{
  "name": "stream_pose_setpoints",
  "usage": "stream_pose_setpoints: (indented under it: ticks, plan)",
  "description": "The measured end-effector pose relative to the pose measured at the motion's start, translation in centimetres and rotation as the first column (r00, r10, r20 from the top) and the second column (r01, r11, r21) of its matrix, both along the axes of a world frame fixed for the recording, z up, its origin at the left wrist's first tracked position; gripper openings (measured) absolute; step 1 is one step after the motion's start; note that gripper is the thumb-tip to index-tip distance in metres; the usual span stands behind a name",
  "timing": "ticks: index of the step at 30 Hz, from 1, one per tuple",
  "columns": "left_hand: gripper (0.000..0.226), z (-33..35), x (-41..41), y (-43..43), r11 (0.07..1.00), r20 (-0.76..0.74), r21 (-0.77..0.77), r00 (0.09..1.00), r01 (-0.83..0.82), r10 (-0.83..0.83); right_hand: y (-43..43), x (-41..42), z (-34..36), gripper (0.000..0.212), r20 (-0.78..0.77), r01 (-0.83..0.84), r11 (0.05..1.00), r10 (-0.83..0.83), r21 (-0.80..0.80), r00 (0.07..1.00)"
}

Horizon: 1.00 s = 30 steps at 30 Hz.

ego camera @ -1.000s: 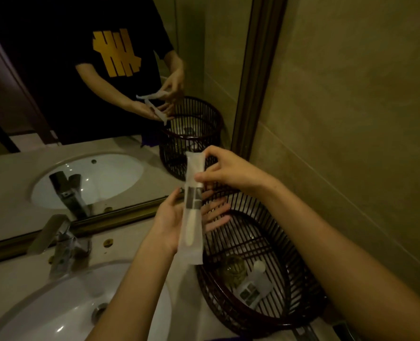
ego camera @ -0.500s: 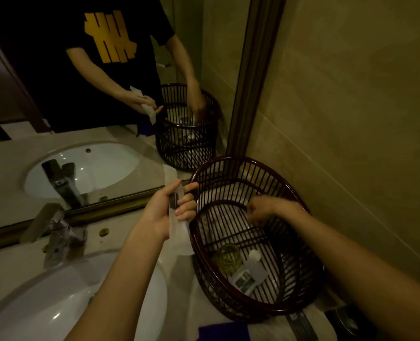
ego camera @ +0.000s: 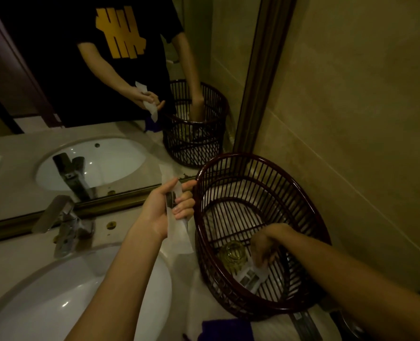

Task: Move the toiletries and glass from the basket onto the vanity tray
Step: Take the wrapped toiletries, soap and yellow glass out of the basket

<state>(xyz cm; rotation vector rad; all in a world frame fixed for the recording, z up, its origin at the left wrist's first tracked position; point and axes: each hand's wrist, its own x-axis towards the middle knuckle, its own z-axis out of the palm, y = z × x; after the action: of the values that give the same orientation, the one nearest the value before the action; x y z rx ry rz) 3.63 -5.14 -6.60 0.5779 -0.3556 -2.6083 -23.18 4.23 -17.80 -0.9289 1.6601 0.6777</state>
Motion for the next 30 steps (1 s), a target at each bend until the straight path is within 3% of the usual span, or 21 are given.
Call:
stream_pose_setpoints:
  ticks: [2, 4, 8, 13, 16, 19, 23, 25, 28, 30]
  plan:
    - [0.035, 0.2, -0.1, 0.0, 1.000, 0.007, -0.002, 1.000, -0.006, 0.006, -0.3, -0.5, 0.5, 0.018, -0.017, -0.027, 0.989, 0.025, -0.147, 1.000]
    - [0.035, 0.5, -0.4, 0.1, 1.000, 0.028, 0.003, 0.999, -0.016, 0.016, -0.7, -1.2, 1.6, 0.016, -0.072, -0.087, 0.943, 0.067, -0.322, 0.995]
    - [0.045, 0.7, -1.1, 0.4, 0.999, 0.105, 0.019, 0.993, -0.051, 0.049, -0.8, -1.7, 5.5, 0.020, -0.131, -0.132, 0.739, 0.059, -0.661, 0.990]
    - [0.050, 1.1, -1.8, 0.9, 0.998, 0.125, 0.029, 0.991, -0.060, 0.056, 0.2, -2.9, 14.8, 0.036, 0.225, 0.185, 0.537, 0.009, -0.823, 0.974]
    - [0.057, 1.4, -2.4, 1.3, 0.999, 0.095, 0.033, 0.995, -0.020, 0.017, 0.7, -1.9, 19.9, 0.039, 0.555, 0.480, 0.439, 0.052, -0.760, 0.831]
    - [0.063, 1.7, -2.7, 1.7, 0.998, 0.045, 0.028, 0.997, 0.056, -0.057, 0.0, 0.5, 22.7, 0.036, 0.634, 0.535, 0.403, 0.166, -0.743, 0.755]
    - [0.066, 2.0, -3.0, 2.4, 0.995, -0.071, 0.064, 0.994, 0.083, -0.078, -1.9, 4.3, 23.8, 0.040, 0.600, 0.458, 0.429, 0.297, -0.779, 0.742]
    - [0.065, 2.1, -3.0, 2.5, 0.996, -0.086, 0.042, 0.993, 0.084, -0.080, -2.5, 6.0, 23.5, 0.045, 0.509, 0.356, 0.418, 0.348, -0.836, 0.787]
    - [0.067, 2.0, -3.0, 2.5, 0.999, -0.069, 0.043, 0.997, 0.032, -0.029, -3.4, 7.8, 22.1, 0.055, 0.173, 0.081, 0.241, 0.388, -0.967, 0.906]
    - [0.074, 1.8, -2.8, 2.6, 0.997, -0.036, 0.079, 0.999, 0.002, 0.000, -3.7, 8.0, 21.1, 0.060, 0.006, -0.032, 0.102, 0.354, -0.994, 0.935]
